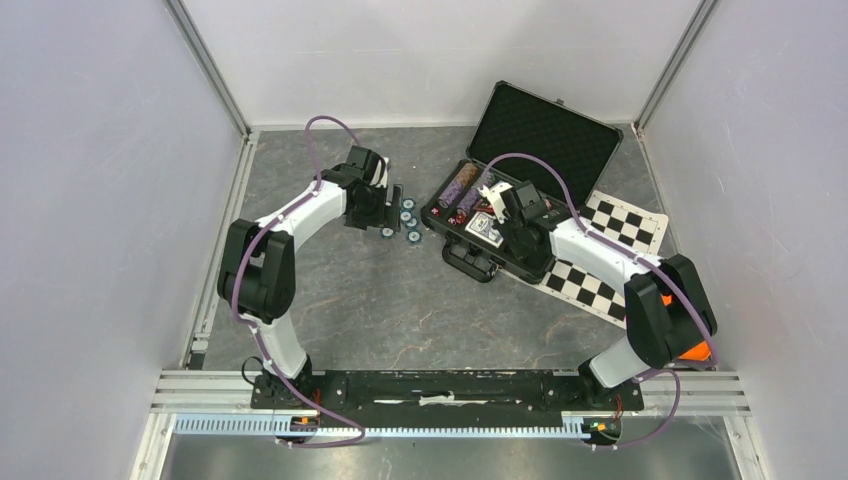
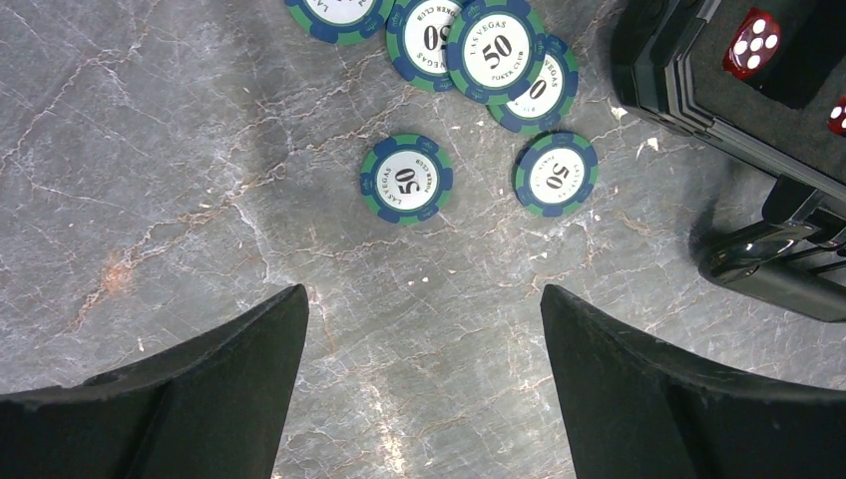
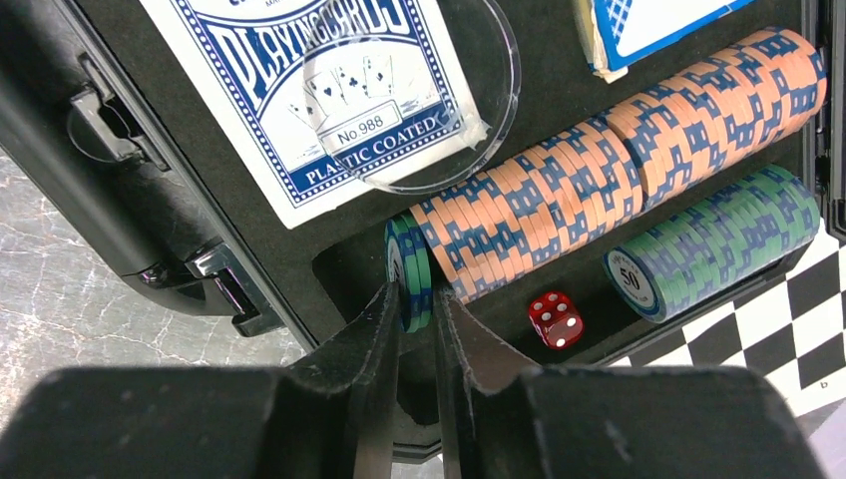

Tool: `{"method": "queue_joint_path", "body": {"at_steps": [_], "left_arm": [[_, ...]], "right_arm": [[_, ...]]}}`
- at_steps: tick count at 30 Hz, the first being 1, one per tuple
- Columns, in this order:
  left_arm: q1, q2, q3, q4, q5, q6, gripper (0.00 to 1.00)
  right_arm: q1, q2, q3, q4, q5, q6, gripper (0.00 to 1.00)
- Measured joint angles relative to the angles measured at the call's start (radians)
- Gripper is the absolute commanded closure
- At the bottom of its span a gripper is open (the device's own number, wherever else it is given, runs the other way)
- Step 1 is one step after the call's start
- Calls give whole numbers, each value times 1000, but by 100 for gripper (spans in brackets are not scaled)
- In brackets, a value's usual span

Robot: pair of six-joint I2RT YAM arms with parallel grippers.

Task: Pack up texas hold em set

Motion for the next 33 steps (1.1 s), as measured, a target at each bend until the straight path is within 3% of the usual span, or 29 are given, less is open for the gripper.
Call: {"method": "queue_joint_path", "body": {"at_steps": [18, 24, 33], "left_arm": [[11, 14, 0, -3, 0, 6, 8], [11, 24, 8, -13, 0, 14, 8], [11, 109, 75, -42, -1, 63, 13]], "right_arm": [[29, 8, 58, -57, 70, 5, 74], [26, 9, 68, -56, 87, 23, 55], [26, -49, 93, -86, 55, 78, 51]]}}
